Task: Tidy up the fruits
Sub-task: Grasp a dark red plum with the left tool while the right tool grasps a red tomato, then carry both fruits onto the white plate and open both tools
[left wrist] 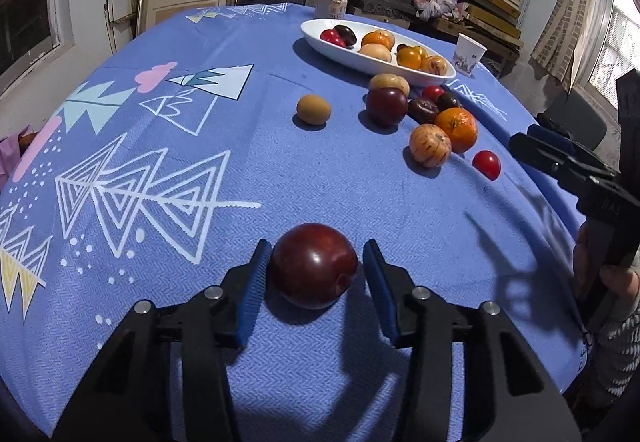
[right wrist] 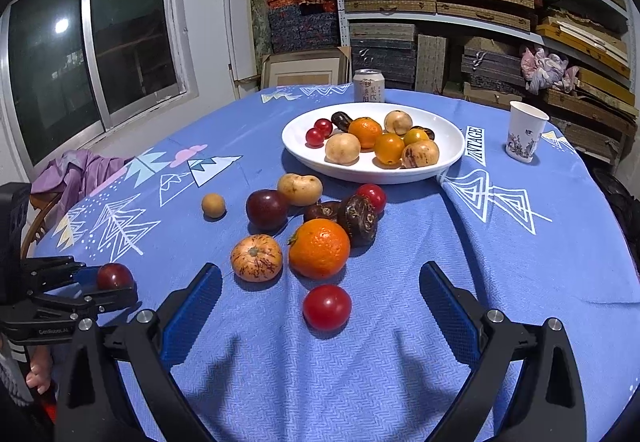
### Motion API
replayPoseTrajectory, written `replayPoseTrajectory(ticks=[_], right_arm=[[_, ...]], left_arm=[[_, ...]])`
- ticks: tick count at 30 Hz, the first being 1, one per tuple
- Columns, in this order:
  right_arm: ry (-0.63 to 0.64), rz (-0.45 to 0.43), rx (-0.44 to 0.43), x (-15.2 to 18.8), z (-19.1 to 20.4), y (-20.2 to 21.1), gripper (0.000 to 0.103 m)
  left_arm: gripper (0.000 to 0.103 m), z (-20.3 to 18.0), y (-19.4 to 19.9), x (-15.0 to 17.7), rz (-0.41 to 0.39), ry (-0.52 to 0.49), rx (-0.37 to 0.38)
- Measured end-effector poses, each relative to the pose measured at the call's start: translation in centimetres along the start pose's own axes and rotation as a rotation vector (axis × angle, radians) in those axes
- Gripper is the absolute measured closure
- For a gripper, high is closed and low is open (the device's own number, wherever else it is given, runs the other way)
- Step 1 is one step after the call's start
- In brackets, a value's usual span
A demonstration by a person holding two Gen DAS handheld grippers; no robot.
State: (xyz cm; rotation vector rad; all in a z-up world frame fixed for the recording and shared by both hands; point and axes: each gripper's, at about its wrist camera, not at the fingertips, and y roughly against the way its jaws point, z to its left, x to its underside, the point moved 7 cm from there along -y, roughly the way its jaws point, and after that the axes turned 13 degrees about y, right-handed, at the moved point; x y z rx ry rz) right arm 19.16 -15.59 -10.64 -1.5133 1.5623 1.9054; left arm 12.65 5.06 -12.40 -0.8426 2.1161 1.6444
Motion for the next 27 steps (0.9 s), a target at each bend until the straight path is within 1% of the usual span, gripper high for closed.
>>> replayPoseTrajectory(ticks=[6, 8, 9, 10, 11, 12, 13, 14, 17, 21, 23, 25, 27], right_arm=[[0.029, 0.045, -0.015, 0.1, 0.8, -1.0, 0.003], [0.025, 0.064, -0.016, 0.3, 0.7, -1.4, 0.006], [0.022, 0.071, -0.015, 0.4, 0.7, -1.6, 0.009], [0.02, 0.08, -0.012, 0.5, 0.7, -1.7, 0.014], [0.018, 0.089, -0.008, 0.6, 0.6, -1.9, 0.022], [0.016, 0.102, -0.004, 0.7, 0.5, -2.1, 0.027], [0.01, 0.121, -0.004, 0.9, 0.4, -2.4, 0.035], [0.003, 0.134, -0.006, 1.1, 0.3, -2.7, 0.041], [-0.024, 0.164, -0.007, 1.6, -0.2, -3.3, 0.05], [-0.024, 0.21, -0.012, 2.2, -0.2, -4.2, 0.054], [-0.024, 0.228, -0.014, 2.4, -0.2, -4.5, 0.062], [-0.025, 0.241, -0.015, 2.6, -0.2, -4.8, 0.063], [-0.021, 0.238, -0.019, 2.6, -0.1, -4.7, 0.067]], left_arm=[[0.064, 0.3, 0.2, 0.0, -0.004, 0.025, 0.024], [0.064, 0.2, 0.2, 0.0, -0.008, 0.019, 0.019], [0.064, 0.2, 0.3, 0.1, -0.01, 0.016, 0.017], [0.064, 0.2, 0.3, 0.2, -0.01, 0.014, 0.017], [0.064, 0.2, 0.3, 0.2, -0.01, 0.015, 0.019], [0.064, 0.3, 0.3, 0.2, -0.009, 0.018, 0.022], [0.064, 0.3, 0.3, 0.1, -0.008, 0.021, 0.027], [0.064, 0.4, 0.4, 0.1, -0.007, 0.025, 0.031], [0.064, 0.4, 0.4, 0.2, -0.007, 0.026, 0.036], [0.064, 0.4, 0.4, 0.3, -0.006, 0.029, 0.043], [0.064, 0.4, 0.4, 0.2, -0.004, 0.03, 0.044], [0.064, 0.4, 0.4, 0.3, -0.005, 0.028, 0.042], [0.064, 0.4, 0.4, 0.3, -0.006, 0.025, 0.04]])
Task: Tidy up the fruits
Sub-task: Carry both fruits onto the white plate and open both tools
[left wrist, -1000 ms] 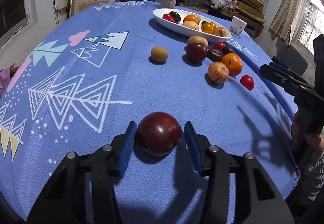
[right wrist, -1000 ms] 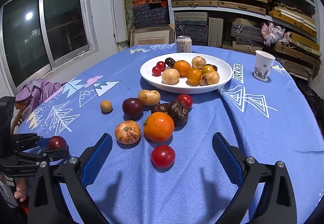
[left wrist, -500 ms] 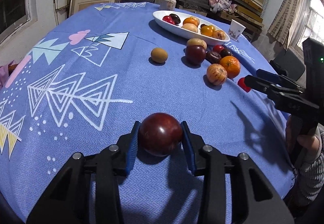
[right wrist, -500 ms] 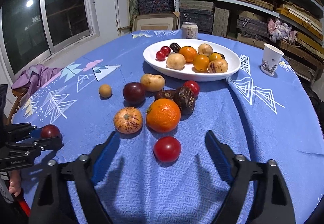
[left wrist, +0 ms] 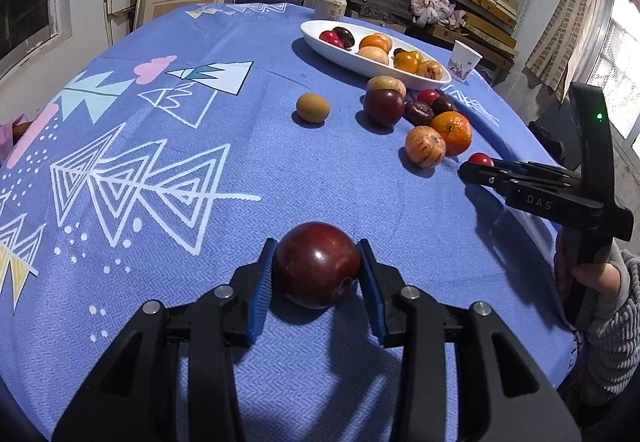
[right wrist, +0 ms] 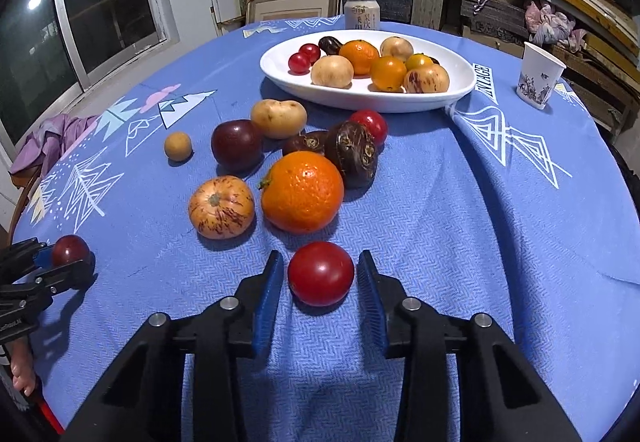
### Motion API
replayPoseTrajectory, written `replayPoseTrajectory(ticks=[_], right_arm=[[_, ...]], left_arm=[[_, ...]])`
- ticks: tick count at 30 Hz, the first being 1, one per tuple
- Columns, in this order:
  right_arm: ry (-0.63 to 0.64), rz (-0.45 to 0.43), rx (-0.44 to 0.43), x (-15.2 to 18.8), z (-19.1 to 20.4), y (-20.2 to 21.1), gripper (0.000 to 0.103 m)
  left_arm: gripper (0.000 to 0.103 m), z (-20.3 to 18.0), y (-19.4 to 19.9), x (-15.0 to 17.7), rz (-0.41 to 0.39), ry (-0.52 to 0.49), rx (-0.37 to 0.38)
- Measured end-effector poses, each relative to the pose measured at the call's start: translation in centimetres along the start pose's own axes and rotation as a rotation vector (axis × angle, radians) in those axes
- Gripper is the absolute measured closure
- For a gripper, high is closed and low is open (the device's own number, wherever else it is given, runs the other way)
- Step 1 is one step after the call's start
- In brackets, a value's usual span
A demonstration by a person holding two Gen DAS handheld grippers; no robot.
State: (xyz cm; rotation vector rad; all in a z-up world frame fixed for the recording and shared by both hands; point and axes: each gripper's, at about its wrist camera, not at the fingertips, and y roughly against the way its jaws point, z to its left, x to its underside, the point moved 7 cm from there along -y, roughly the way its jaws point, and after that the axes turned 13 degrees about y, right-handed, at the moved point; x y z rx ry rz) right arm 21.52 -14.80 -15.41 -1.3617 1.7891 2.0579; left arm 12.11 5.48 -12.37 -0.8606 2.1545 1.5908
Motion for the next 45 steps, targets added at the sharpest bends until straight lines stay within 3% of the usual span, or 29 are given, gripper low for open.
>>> replayPoseTrajectory(ticks=[2, 10, 14, 18, 24, 27, 33, 40, 45], right_arm=[[0.005, -0.003, -0.004, 0.0, 0.1, 0.1, 0.071], [-0.041, -0.067, -0.038, -0.3, -0.7, 1.4, 0.071], [-0.06, -0.083, -0.066, -0.9, -1.1, 2.0, 0.072], [-0.083, -0.146, -0.059, -3.9, -3.2, 4.4, 0.072], [-0.098, -0.289, 0.044, -13.4, -8.9, 7.9, 0.072], [-0.146, -0.3, 0.058, -16.5, -11.6, 5.9, 0.072], [-0.232, -0.224, -0.005, -19.7, -14.6, -3.2, 0.072], [-0.189, -0.101, 0.001, -19.2, -14.7, -10.0, 0.071], [-0.192, -0.079, 0.014, -18.6, -15.1, -11.1, 0.07]], left_arm=[[0.064, 0.0, 0.0, 0.0, 0.0, -0.003, -0.003], [0.065, 0.1, 0.1, -0.1, 0.004, 0.021, 0.027], [0.065, -0.9, 0.2, -2.0, -0.014, -0.025, -0.002], [0.065, -4.0, 0.7, -8.5, -0.088, -0.098, -0.024], [0.065, -10.4, -1.6, -19.5, -0.174, -0.122, 0.018], [0.065, -12.3, -5.2, -22.5, -0.152, -0.109, 0.036], [0.065, -13.2, -13.1, -26.6, -0.083, -0.061, 0.018], [0.065, -13.4, -20.3, -29.9, 0.001, -0.03, -0.005], [0.065, -14.0, -23.3, -30.2, 0.044, -0.031, -0.006]])
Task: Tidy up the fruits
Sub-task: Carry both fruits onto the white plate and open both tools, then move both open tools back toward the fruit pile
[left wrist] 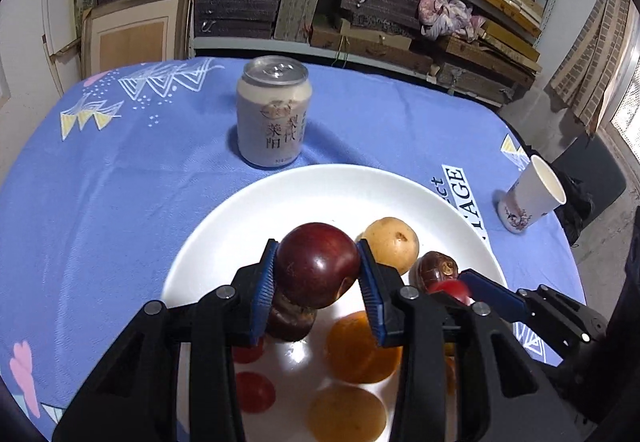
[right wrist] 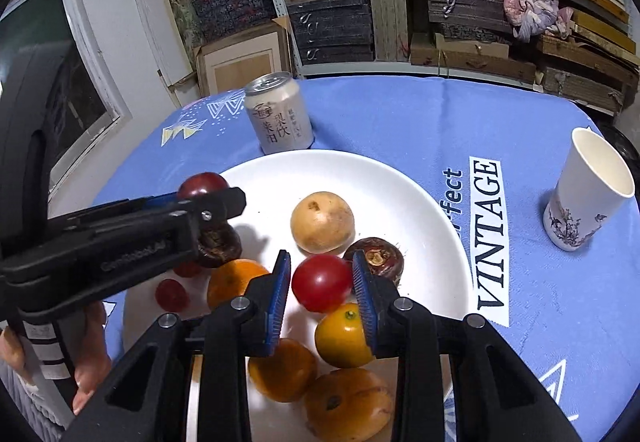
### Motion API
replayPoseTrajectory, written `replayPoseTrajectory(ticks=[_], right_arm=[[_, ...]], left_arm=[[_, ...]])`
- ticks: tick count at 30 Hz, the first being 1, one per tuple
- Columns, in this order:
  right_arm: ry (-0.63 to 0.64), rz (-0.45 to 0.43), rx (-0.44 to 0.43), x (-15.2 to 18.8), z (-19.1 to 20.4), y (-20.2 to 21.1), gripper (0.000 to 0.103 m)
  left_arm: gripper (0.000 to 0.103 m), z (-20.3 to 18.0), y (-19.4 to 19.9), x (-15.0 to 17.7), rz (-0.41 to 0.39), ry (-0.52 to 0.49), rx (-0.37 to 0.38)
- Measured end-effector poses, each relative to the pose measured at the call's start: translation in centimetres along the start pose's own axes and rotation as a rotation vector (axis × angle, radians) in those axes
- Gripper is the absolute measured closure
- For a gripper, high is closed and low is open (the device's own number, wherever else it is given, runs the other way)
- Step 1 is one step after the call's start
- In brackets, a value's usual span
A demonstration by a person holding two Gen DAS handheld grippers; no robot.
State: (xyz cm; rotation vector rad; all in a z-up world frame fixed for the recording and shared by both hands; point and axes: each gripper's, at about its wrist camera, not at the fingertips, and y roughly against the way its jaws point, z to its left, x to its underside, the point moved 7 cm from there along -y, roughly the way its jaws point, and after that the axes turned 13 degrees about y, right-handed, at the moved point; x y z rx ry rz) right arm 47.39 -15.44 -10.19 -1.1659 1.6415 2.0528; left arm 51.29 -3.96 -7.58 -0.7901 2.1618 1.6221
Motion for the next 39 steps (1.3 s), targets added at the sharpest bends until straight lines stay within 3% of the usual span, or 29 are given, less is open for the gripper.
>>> replayPoseTrajectory(ticks=[6, 8, 9, 11, 12, 19, 22, 27, 30, 32, 36, 39], right_arm=[[0.015, -0.002, 0.005, 0.4, 0.4, -0.1, 0.067], [0.02, -0.008, 0.003, 0.3, 0.6, 0.1, 0.06], [0.019, -0.015, 0.002, 0.2, 0.5, 0.3, 0.055], [0.011, -0.037, -0.001, 0.1, 0.5, 1.1, 0.035], [0.006, -0.05, -0.007, 0.0, 0.4, 1.5, 0.033], [-0.023, -0.099, -0.026, 0.0, 1.8, 5.6, 0.019], [0.012, -0.114, -0.021, 1.0, 3.3, 8.2, 0.015], [-0.021, -0.231, 0.02, 5.8, 4.2, 14.1, 0.007], [-0.086, -0.282, 0.057, 9.8, 3.7, 16.3, 0.003], [-0.125, -0.267, 0.048, 12.3, 3.6, 16.8, 0.003], [-0.124, -0.271, 0.024, 14.7, 5.2, 18.0, 0.003], [-0.031, -0.274, 0.063, 15.7, 7.3, 18.6, 0.003]], left_arm=[[0.064, 0.0, -1.3, 0.4, 0.035, -0.001, 0.004], [0.061, 0.0, -1.0, 0.5, 0.029, 0.008, 0.013], [0.048, 0.0, -0.7, 0.4, 0.02, 0.012, 0.017], [0.024, 0.2, 0.6, 0.0, -0.038, 0.02, 0.001], [0.021, 0.3, 1.4, -0.1, -0.07, 0.022, -0.002], [0.02, 2.6, 7.8, 1.6, -0.109, 0.065, 0.018], [0.013, 5.2, 11.7, 3.5, -0.167, 0.087, -0.012], [0.01, 10.3, 16.3, 9.0, -0.209, 0.181, -0.039], [0.01, 13.4, 16.8, 13.4, -0.189, 0.257, -0.054], [0.01, 15.0, 16.6, 16.1, -0.146, 0.298, -0.082], [0.01, 15.6, 17.9, 19.1, -0.139, 0.291, -0.09], [0.01, 15.0, 18.9, 19.9, -0.17, 0.241, -0.111]])
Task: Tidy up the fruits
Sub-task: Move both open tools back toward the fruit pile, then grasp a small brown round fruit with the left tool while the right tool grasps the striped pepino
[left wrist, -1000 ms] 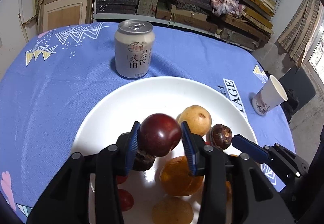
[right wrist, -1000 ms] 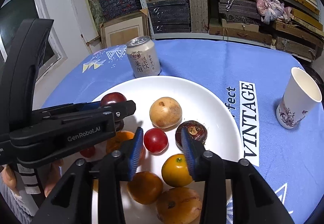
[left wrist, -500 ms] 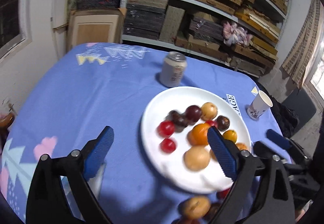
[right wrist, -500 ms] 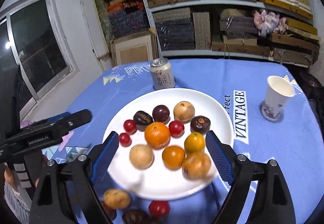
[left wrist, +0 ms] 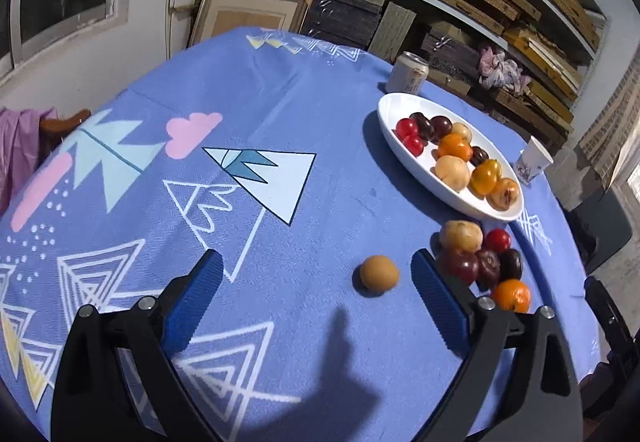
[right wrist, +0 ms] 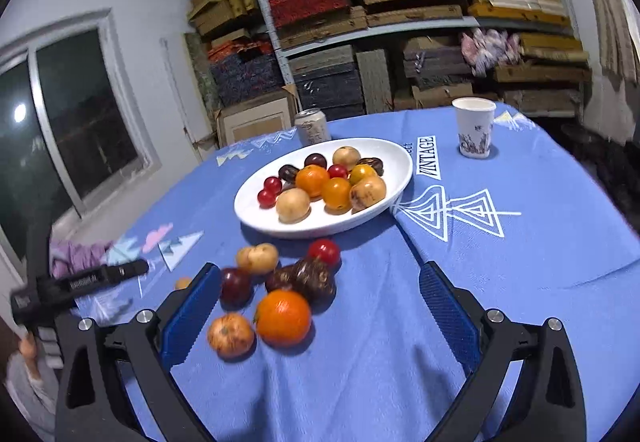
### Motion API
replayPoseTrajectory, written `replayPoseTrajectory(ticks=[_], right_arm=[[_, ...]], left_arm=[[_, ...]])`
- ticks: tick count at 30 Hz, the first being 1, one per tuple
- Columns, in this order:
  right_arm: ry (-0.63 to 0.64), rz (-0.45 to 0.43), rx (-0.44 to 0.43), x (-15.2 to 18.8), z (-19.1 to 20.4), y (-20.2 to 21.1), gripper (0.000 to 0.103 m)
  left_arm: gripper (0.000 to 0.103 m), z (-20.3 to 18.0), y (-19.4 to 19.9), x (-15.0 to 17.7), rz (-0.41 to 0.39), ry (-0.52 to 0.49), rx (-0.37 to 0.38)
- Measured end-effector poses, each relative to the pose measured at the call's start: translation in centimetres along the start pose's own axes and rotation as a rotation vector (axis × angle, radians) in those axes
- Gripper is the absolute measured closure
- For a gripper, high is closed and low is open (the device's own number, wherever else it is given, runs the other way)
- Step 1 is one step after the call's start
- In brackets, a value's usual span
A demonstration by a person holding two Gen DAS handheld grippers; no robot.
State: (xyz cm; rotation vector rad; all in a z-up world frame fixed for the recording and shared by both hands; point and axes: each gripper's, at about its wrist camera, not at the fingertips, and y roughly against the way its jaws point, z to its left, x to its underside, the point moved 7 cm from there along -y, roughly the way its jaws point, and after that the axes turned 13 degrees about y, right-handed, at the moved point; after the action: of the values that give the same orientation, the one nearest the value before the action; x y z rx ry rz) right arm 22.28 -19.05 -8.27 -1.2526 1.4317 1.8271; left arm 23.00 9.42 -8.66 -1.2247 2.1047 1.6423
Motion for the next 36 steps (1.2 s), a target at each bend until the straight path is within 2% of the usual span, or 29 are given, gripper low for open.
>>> replayPoseTrajectory(ticks=[4, 8, 12, 16, 21, 28, 34, 36], right_arm=[[0.126, 0.055, 0.057, 0.7, 1.5, -0.5, 0.003], [0.122, 0.091, 0.059, 1.1, 1.5, -0.9, 0.003], [0.097, 0.128, 0.037, 1.7, 1.2, -1.4, 0.003], [0.092, 0.136, 0.031, 1.9, 1.3, -1.7, 0.003], [0.075, 0.143, 0.031, 2.1, 1.1, -1.9, 0.003], [0.047, 0.156, 0.017, 2.2, 0.8, -2.2, 0.003], [0.053, 0.163, 0.005, 2.3, 1.2, -2.3, 0.003], [0.057, 0.163, 0.002, 2.4, 1.3, -2.2, 0.003]], left_arm=[[0.01, -0.5, -0.6, 0.8, 0.012, -0.065, -0.06], [0.01, -1.2, -1.0, 1.3, -0.003, -0.13, -0.094], [0.01, -2.6, -2.1, 2.0, -0.002, -0.237, -0.132], [0.01, -3.9, -2.7, 1.9, -0.04, -0.304, -0.154], [0.01, -4.0, -4.4, 2.2, 0.027, -0.312, -0.158], [0.01, -3.5, -5.0, 2.3, 0.06, -0.283, -0.143], [0.019, -2.7, -5.1, 2.0, 0.071, -0.251, -0.13], [0.026, -2.8, -5.0, 2.0, 0.074, -0.254, -0.113]])
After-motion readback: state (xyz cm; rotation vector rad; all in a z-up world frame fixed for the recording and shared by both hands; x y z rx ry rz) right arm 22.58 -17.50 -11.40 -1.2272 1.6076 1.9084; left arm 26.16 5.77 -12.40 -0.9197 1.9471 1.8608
